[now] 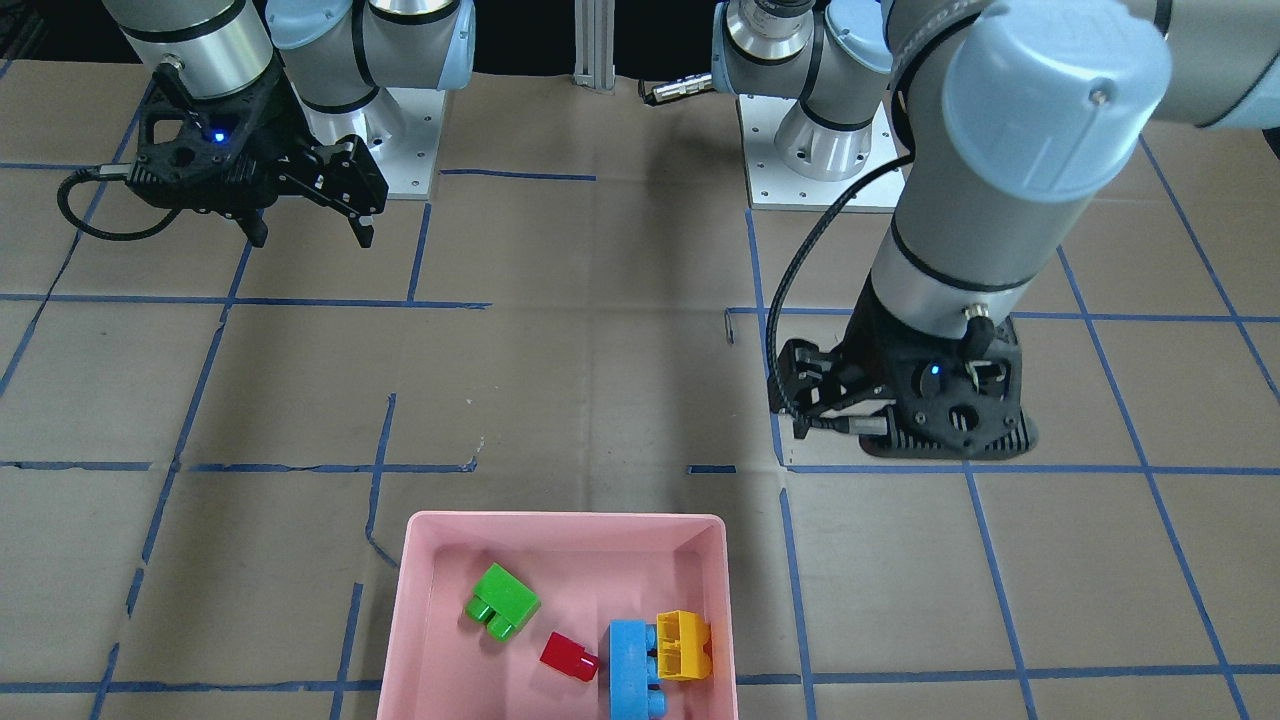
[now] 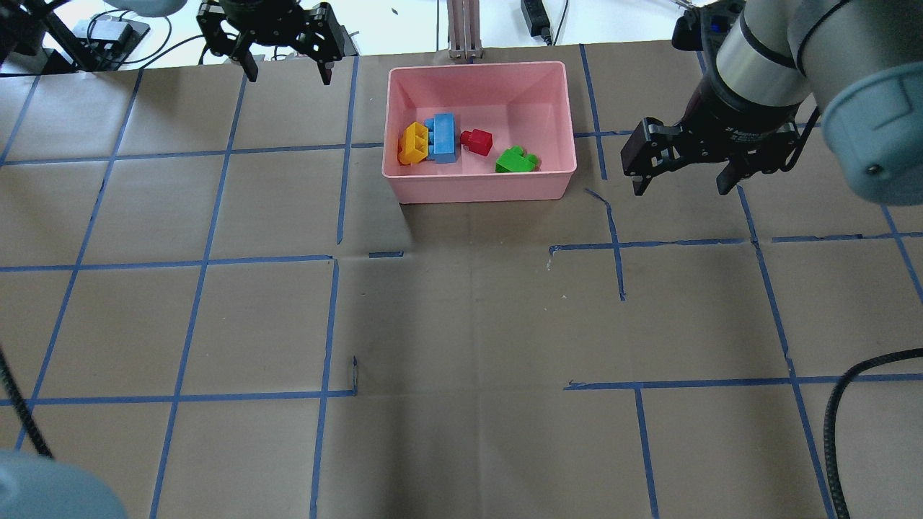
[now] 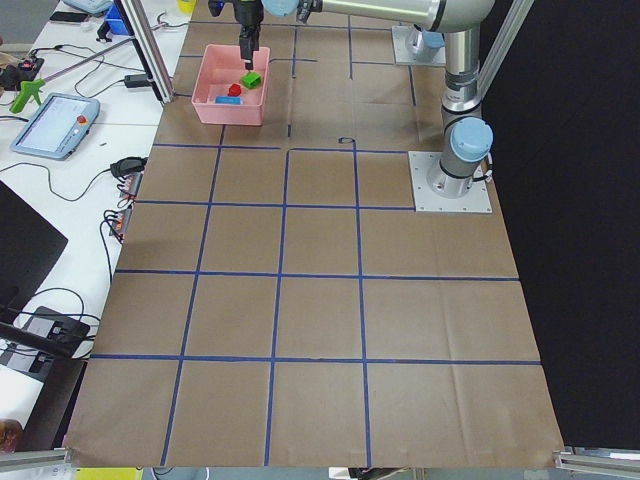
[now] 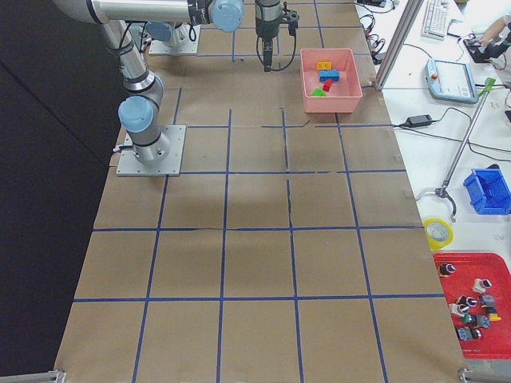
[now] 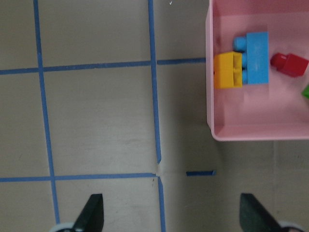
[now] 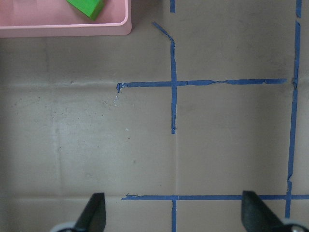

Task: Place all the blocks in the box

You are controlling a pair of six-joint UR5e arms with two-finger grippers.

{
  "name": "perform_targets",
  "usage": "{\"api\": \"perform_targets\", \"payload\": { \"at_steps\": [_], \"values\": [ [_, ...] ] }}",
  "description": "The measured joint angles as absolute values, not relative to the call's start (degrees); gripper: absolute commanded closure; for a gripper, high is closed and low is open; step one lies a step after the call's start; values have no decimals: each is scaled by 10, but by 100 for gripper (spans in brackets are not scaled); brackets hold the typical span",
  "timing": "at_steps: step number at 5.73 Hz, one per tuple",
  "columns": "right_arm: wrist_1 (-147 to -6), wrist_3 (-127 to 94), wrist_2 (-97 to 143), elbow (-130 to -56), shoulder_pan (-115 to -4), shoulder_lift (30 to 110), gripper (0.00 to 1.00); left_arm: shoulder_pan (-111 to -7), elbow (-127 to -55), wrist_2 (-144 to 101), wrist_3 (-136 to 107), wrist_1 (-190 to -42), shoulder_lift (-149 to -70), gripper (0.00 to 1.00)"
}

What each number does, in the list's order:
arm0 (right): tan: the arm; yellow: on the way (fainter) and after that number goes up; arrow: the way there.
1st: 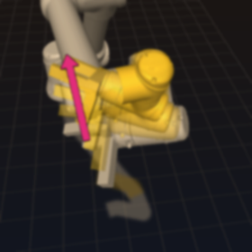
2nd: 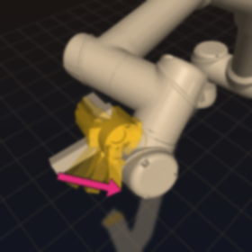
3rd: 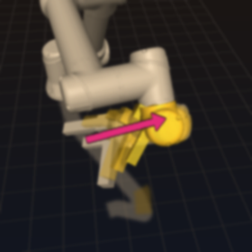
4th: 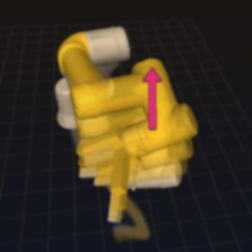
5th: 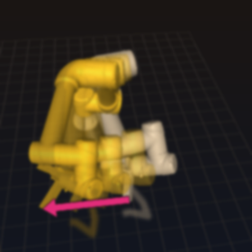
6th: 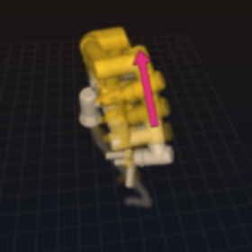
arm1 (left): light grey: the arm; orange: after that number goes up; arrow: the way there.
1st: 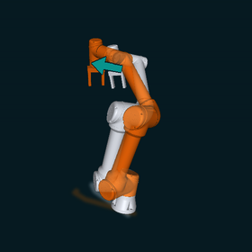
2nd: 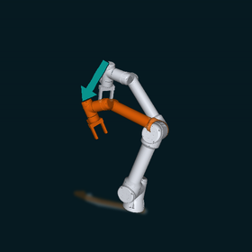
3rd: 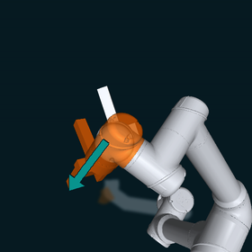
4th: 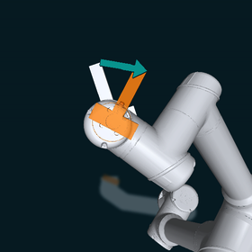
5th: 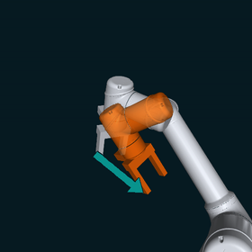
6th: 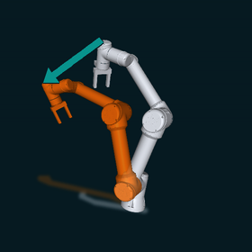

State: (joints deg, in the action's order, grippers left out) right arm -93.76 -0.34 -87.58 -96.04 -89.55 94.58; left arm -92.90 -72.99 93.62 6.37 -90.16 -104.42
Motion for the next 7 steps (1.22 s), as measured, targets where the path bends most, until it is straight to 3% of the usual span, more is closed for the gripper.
{"api": "perform_targets", "payload": {
  "at_steps": [2, 3, 7],
  "values": [
    [-936, -4, -875, -965, -900, 943, 0, -909, -861, 923, 135, -890, -932, 1],
    [-935, -8, -875, -965, -901, 939, 0, -906, -883, 915, 141, -879, -913, 1],
    [-937, -7, -886, -968, -903, 930, 0, -904, -881, 874, 147, -867, -909, 1]
  ]
}}
